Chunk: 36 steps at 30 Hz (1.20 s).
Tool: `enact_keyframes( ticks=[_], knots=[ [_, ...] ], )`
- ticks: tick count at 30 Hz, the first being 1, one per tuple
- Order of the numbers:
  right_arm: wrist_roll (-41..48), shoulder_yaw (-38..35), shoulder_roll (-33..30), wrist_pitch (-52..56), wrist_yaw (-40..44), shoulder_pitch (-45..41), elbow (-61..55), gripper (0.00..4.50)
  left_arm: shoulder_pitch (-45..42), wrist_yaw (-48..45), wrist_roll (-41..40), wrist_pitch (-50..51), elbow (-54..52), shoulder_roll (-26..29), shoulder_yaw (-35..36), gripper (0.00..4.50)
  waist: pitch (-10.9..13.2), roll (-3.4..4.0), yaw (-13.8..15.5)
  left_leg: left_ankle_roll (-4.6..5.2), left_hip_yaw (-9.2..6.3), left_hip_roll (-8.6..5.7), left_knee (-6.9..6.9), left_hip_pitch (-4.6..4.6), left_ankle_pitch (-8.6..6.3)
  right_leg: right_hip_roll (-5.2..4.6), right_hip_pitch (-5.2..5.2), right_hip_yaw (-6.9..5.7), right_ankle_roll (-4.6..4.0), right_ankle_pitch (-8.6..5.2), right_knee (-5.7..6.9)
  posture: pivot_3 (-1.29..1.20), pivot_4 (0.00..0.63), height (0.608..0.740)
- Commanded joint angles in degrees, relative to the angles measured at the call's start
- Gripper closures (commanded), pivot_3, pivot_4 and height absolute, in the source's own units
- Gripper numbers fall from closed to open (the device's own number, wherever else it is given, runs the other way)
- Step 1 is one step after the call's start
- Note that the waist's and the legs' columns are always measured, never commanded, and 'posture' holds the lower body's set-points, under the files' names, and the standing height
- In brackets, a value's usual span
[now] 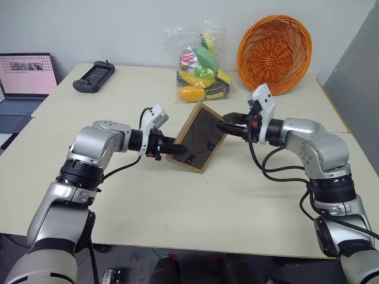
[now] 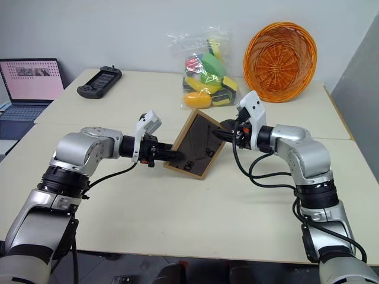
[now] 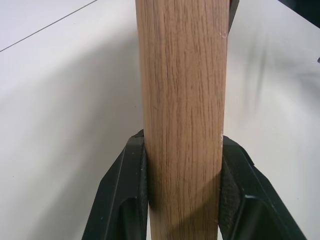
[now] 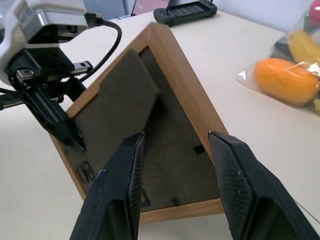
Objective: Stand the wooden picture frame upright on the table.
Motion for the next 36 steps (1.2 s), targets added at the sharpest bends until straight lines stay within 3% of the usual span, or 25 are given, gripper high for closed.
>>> enact_keyframes(
  ticks=[1, 15, 21, 28, 36],
  knots=[
    [0.7, 0.2, 1.4, -1.0, -0.5, -2.2, -1.6, 2.36, -2.2, 0.2, 1.1, -1.4, -1.1, -0.4, 2.0, 3.19, 0.0, 0.01, 0.0, 0.0, -0.02, 0.0, -0.01, 0.0, 0.0, 0.0, 0.0, -0.02, 0.0, 0.0, 0.02, 0.0, 0.15, 0.74],
    [2.6, 1.7, 5.8, 3.6, -3.8, 2.6, -8.7, 2.36, -3.7, -0.4, 4.7, -5.6, 3.9, -2.4, 2.0, 3.19, 0.0, 0.01, 0.1, 0.02, -0.04, -0.01, 0.01, 0.0, 0.02, 0.0, 0.01, -0.03, 0.0, 0.0, 0.03, 0.0, 0.15, 0.74],
    [3.8, 1.0, 4.9, 6.6, -5.1, 5.1, -13.1, 2.36, -7.1, 1.1, 6.9, -6.8, 13.3, -4.5, 2.8, 3.19, 0.0, 0.01, 0.1, 0.03, -0.04, -0.01, 0.02, 0.0, 0.02, 0.0, 0.02, -0.04, 0.0, 0.0, 0.04, 0.0, 0.15, 0.74],
    [3.6, 0.5, 2.8, 7.1, -6.3, 6.8, -14.8, 2.36, -14.2, 3.8, 6.5, -1.4, 25.2, -7.8, 6.8, 3.19, 0.0, 0.01, 0.2, 0.05, -0.05, -0.04, 0.02, -0.04, 0.03, 0.0, 0.02, -0.06, 0.01, 0.0, 0.03, 0.0, 0.15, 0.74],
    [0.5, 2.5, 0.5, 3.3, -6.2, 7.7, -14.0, 2.36, -13.8, -0.5, 4.6, 4.2, 20.9, -7.1, 7.1, 3.19, 0.0, 0.0, 0.1, 0.04, -0.07, -0.03, -0.02, -0.05, 0.03, 0.0, -0.01, -0.06, 0.0, 0.0, 0.03, 0.0, 0.15, 0.74]
  ],
)
